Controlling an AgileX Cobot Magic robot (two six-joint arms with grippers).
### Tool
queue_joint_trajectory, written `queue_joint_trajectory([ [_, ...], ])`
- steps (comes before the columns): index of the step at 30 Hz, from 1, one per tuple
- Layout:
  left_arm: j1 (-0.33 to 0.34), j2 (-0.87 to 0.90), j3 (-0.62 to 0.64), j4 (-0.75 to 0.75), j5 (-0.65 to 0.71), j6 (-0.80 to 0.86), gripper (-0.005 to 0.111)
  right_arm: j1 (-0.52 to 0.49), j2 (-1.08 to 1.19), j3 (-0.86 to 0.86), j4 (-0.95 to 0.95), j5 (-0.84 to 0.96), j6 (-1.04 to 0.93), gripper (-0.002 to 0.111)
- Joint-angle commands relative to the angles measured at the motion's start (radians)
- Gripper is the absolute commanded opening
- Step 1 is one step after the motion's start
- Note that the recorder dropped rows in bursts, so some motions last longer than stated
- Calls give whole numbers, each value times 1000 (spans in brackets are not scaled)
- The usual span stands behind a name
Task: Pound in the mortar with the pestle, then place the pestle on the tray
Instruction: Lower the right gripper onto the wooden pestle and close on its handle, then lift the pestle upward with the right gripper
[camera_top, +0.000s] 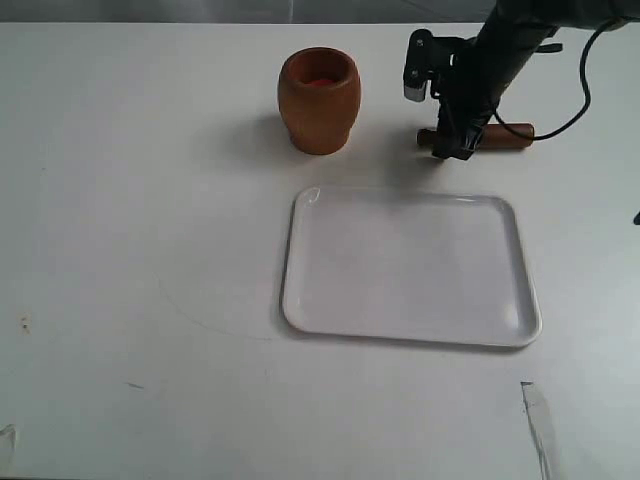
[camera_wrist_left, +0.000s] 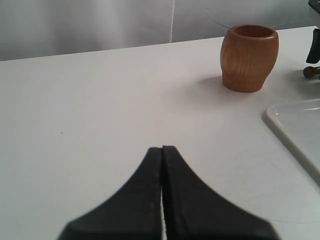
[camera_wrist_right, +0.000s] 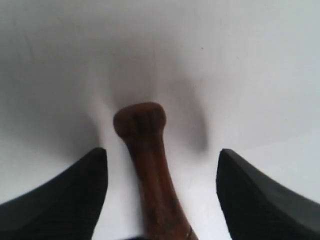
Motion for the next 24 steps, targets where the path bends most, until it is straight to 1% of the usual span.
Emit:
queue_joint_trajectory([
  [1,-8,-1,1,-7,-3,-8,0,-3,28,-7,-12,2,5,56],
  [6,-8,-1,1,-7,-3,-8,0,-3,62,-7,-12,5,5,54],
  [8,-8,-1,1,-7,-3,-8,0,-3,64,-7,-23,7,5,49],
  [10,-8,-1,1,-7,-3,-8,0,-3,64,-7,-45,13,5,35],
  [13,-8,-1,1,-7,-3,-8,0,-3,65,-7,-77,28,5,7],
  [14,-8,-1,1,-7,-3,-8,0,-3,65,-7,-82,31,5,0],
  [18,-8,-1,1,-7,-3,-8,0,-3,65,-7,-93,21,20,0],
  [24,-8,-1,1,-7,-3,-8,0,-3,-5,-7,-70,-65,87,0],
])
